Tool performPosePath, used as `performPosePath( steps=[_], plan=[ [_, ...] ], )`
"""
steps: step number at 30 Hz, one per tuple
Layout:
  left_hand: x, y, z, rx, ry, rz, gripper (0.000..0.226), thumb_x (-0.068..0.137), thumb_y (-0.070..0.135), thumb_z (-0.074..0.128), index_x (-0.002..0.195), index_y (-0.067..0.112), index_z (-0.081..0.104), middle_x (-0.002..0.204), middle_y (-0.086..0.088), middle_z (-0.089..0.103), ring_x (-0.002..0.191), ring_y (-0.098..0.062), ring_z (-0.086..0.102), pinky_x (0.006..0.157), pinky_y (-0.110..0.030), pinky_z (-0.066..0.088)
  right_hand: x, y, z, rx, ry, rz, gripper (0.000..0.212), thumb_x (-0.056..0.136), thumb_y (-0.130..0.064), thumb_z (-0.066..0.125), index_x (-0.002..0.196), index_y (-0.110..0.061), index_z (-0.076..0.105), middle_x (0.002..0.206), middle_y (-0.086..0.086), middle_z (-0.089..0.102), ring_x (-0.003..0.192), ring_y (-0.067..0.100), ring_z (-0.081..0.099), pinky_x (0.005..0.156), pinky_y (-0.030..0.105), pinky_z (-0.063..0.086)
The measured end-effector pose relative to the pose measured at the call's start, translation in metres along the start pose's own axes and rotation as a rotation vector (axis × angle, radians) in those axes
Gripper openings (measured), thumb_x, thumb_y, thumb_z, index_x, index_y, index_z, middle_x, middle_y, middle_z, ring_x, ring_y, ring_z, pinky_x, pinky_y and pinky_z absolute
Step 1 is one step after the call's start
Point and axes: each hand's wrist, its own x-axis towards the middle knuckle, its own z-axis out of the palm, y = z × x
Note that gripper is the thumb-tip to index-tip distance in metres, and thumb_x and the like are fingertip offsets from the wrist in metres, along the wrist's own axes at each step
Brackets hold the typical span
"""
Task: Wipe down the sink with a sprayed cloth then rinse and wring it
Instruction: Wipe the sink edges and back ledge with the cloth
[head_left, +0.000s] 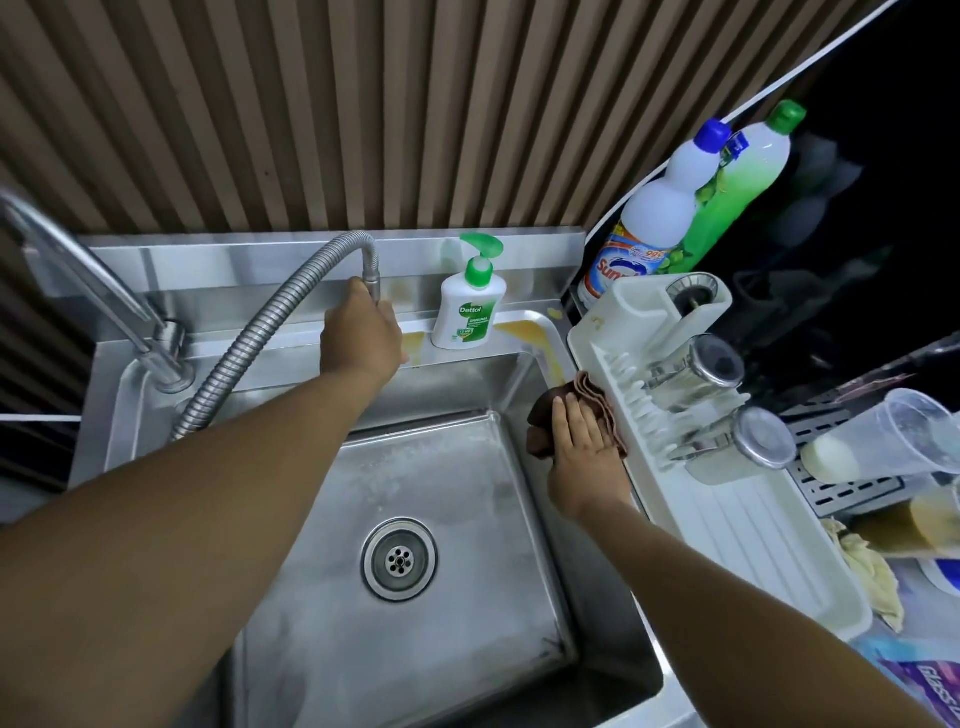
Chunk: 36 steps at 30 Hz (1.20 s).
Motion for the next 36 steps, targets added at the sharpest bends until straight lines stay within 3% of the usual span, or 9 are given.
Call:
performPosePath(
  steps=[3,5,7,10,14,19,21,33,36],
  plan=[
    [-0.004,0.002,-0.003,0.000,-0.005,0.014,0.019,0.107,0.030,0.036,0.107,0.014,0.046,0.104,-0.014,0.063,0.052,-0.022,0.069,0.047,-0.025,0.037,-0.024,0.004,0.015,0.068,0.062,-0.004,0.074,0.079,-0.028,0.036,0.146,0.003,0.042,0.150,0.021,0.044,0.134,0.036,0.048,0.106,0.048,0.043],
    [-0.005,0.002,-0.005,0.017,-0.008,0.017,0.019,0.107,0.030,0.036,0.106,0.014,0.045,0.103,-0.014,0.063,0.050,-0.022,0.068,0.048,-0.026,0.037,-0.034,0.007,0.020,0.061,0.033,-0.003,0.074,0.075,-0.028,0.051,0.142,0.002,0.048,0.145,0.019,0.051,0.129,0.035,0.053,0.101,0.048,0.047],
    [-0.005,0.002,-0.006,0.035,-0.008,0.019,0.019,0.107,0.031,0.035,0.105,0.014,0.045,0.101,-0.014,0.064,0.050,-0.023,0.068,0.047,-0.026,0.035,-0.034,0.008,0.020,0.042,0.057,-0.013,0.077,0.071,-0.025,0.059,0.142,0.001,0.048,0.146,0.019,0.050,0.131,0.035,0.051,0.104,0.046,0.045],
    [-0.005,0.002,-0.006,0.036,-0.014,0.025,0.020,0.107,0.031,0.035,0.106,0.014,0.044,0.098,-0.014,0.066,0.049,-0.022,0.068,0.048,-0.026,0.036,-0.019,0.004,0.019,0.030,0.104,0.005,0.078,0.071,-0.030,0.038,0.143,0.001,0.047,0.146,0.017,0.049,0.134,0.032,0.044,0.108,0.045,0.040],
    [-0.005,0.002,-0.005,0.050,-0.009,0.020,0.019,0.107,0.032,0.036,0.106,0.015,0.044,0.099,-0.015,0.065,0.051,-0.023,0.069,0.046,-0.026,0.035,0.012,-0.003,0.013,0.049,0.099,0.019,0.081,0.072,-0.029,0.039,0.148,0.000,0.040,0.151,0.017,0.044,0.138,0.034,0.043,0.111,0.048,0.037],
    [-0.004,0.002,-0.004,0.048,-0.010,-0.002,0.019,0.107,0.033,0.036,0.107,0.017,0.045,0.098,-0.015,0.067,0.052,-0.022,0.069,0.043,-0.023,0.034,0.049,-0.014,0.000,0.046,0.089,0.016,0.079,0.092,-0.026,0.042,0.158,-0.006,0.004,0.166,0.012,0.009,0.153,0.027,0.006,0.122,0.040,0.004],
    [-0.004,0.003,-0.004,0.046,-0.014,0.003,0.019,0.107,0.034,0.038,0.107,0.017,0.044,0.097,-0.015,0.067,0.054,-0.023,0.070,0.040,-0.018,0.033,0.060,-0.017,-0.003,0.046,0.094,0.027,0.081,0.094,-0.026,0.040,0.158,-0.008,-0.005,0.166,0.010,0.000,0.153,0.025,-0.001,0.122,0.039,-0.001],
    [-0.004,0.005,-0.006,0.051,-0.020,0.013,0.019,0.107,0.033,0.038,0.106,0.016,0.045,0.093,-0.013,0.067,0.051,-0.020,0.069,0.044,-0.023,0.035,0.072,-0.015,-0.014,-0.044,0.053,-0.026,0.081,0.095,-0.021,0.042,0.156,-0.005,-0.008,0.166,0.012,-0.008,0.153,0.028,-0.005,0.122,0.038,0.000],
    [-0.002,0.004,-0.005,0.044,-0.025,0.004,0.019,0.107,0.033,0.038,0.105,0.015,0.045,0.090,-0.012,0.067,0.048,-0.018,0.068,0.045,-0.024,0.036,0.053,-0.013,-0.010,-0.056,0.108,-0.014,0.089,0.082,-0.023,0.065,0.154,0.002,0.020,0.162,0.019,0.020,0.149,0.034,0.023,0.119,0.044,0.021]
  ],
)
